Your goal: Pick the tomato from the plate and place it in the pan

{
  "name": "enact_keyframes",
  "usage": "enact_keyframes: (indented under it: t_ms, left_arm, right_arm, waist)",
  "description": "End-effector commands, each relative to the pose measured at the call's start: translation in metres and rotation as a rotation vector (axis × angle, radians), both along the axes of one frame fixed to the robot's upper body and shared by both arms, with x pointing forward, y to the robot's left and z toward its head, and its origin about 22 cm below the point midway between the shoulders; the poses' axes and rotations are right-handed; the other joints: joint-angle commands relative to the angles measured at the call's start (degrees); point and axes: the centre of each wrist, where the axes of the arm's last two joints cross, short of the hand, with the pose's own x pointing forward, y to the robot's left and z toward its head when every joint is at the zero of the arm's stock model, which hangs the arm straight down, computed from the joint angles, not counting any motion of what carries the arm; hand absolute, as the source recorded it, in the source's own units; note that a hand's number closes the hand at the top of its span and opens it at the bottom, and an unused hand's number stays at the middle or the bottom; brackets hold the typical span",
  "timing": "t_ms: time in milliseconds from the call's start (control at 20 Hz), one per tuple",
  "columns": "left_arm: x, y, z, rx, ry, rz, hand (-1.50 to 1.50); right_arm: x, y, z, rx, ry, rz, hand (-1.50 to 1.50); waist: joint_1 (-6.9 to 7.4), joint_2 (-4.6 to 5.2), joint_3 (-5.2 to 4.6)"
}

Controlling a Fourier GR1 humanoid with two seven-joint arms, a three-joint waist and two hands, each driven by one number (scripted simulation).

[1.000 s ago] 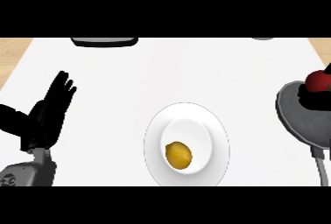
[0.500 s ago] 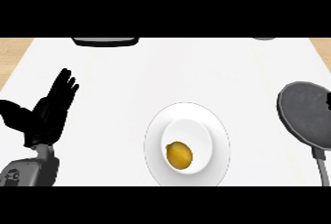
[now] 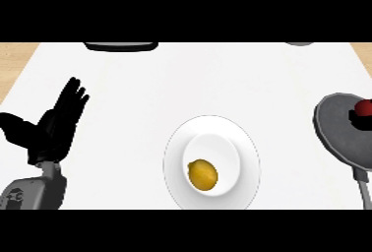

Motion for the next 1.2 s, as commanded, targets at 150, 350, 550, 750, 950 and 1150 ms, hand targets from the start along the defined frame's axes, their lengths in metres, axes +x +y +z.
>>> enact_keyframes:
  t_ms: [150, 350, 550, 750, 950, 1150]
  left_arm:
    - [-0.007, -0.013, -0.005, -0.013, 0.010, -0.016, 0.00]
    - [-0.005, -0.004, 0.016, 0.002, -0.012, 0.008, 0.00]
    - [0.013, -0.008, 0.009, -0.001, -0.009, 0.006, 0.00]
    - [0.000, -0.003, 0.007, 0.007, -0.005, 0.003, 0.00]
    - [0.002, 0.000, 0.009, -0.002, -0.002, 0.038, 0.00]
    - [-0.014, 0.009, 0.003, 0.020, 0.012, 0.052, 0.00]
  right_arm:
    - [-0.001, -0.024, -0.041, 0.242, 0.105, -0.151, -1.50]
    - [-0.007, -0.048, -0.047, 0.268, 0.115, -0.101, -1.50]
    - [-0.011, -0.045, -0.053, 0.328, -0.083, -0.032, -1.50]
    - [-0.019, -0.069, -0.034, 0.463, -0.265, -0.040, -1.50]
    - [-0.055, -0.097, -0.029, 0.612, -0.388, -0.044, -1.50]
    - [-0.110, -0.133, -0.028, 0.721, -0.461, 0.000, -1.50]
  waist:
    - [0.29, 0.05, 0.04]
    - [0.08, -0.06, 0.02]
    - [-0.54, -0.02, 0.04]
    - [-0.48, -0.17, 0.06]
    - [-2.10, -0.64, -0.05]
    - [-2.01, -0.73, -0.06]
